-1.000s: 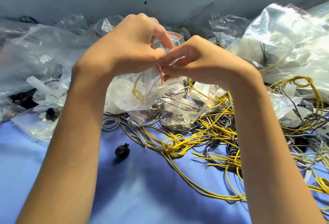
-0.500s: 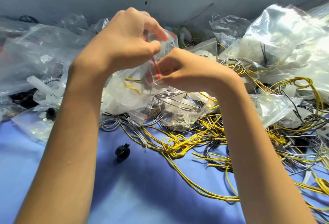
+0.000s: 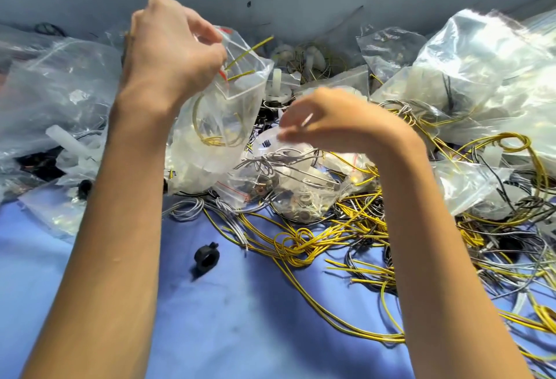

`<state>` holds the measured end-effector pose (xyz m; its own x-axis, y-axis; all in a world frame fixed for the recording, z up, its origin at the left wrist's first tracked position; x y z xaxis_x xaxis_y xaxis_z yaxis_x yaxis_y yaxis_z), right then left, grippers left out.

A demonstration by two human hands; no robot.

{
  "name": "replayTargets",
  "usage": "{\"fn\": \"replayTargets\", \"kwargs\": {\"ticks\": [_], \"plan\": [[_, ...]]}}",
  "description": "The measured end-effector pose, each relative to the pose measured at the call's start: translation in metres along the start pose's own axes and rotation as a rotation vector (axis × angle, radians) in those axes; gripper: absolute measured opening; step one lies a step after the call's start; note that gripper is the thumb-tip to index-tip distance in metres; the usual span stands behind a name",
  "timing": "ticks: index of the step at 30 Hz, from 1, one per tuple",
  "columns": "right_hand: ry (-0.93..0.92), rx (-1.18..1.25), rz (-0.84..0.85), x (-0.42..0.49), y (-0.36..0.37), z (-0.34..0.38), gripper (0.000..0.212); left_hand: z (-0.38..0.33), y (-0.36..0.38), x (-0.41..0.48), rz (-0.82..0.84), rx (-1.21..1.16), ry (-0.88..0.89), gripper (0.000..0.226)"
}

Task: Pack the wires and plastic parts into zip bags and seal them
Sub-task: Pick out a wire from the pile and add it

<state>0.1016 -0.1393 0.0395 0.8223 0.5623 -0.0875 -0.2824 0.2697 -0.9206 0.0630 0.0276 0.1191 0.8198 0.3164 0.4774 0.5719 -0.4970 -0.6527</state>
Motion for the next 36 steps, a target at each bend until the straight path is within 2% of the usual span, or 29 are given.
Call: {"fn": "replayTargets", "kwargs": {"ticks": [1,3,7,11,15,22,28,32,36], "plan": [[0.004,-0.075,0.141,0.001,0.017,0.004,0.031,-0.001,0.001,0.000,0.001,0.000,0.002,0.027],[0.025,-0.174,0.288,0.003,0.036,0.007,0.043,-0.004,0.005,-0.001,0.016,0.006,0.017,0.026],[0.015,-0.262,0.309,0.005,0.040,0.007,0.039,-0.008,0.007,-0.002,0.023,0.010,0.048,0.026],[0.011,-0.238,0.315,0.006,0.044,0.003,0.037,-0.010,0.009,-0.002,0.031,0.007,0.066,0.025],[-0.007,-0.174,0.232,0.008,0.035,0.000,0.032,-0.010,0.010,-0.002,0.045,0.018,0.072,0.024],[-0.133,-0.058,-0.069,-0.002,-0.007,0.002,0.022,-0.014,0.025,-0.002,0.176,0.051,0.110,0.021],[-0.175,0.216,-0.242,-0.013,-0.029,-0.004,0.028,-0.022,0.032,-0.004,0.253,0.056,0.162,0.020],[-0.155,0.461,-0.292,-0.009,-0.033,-0.012,0.029,-0.027,0.039,-0.007,0.318,0.055,0.193,0.018],[-0.144,0.579,-0.301,-0.010,-0.035,-0.018,0.024,-0.031,0.044,-0.008,0.354,0.039,0.227,0.014]]}}
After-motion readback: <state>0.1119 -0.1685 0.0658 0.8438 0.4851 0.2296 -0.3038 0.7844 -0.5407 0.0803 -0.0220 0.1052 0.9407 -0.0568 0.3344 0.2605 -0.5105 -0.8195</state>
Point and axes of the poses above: each hand's wrist, its own x-axis towards the middle knuckle, its own y-axis out of the palm, z = x × y, the point moved 9 cm from there along x, towards the middle knuckle, and after that the axes turned 7 degrees about z, right-handed, at the moved point
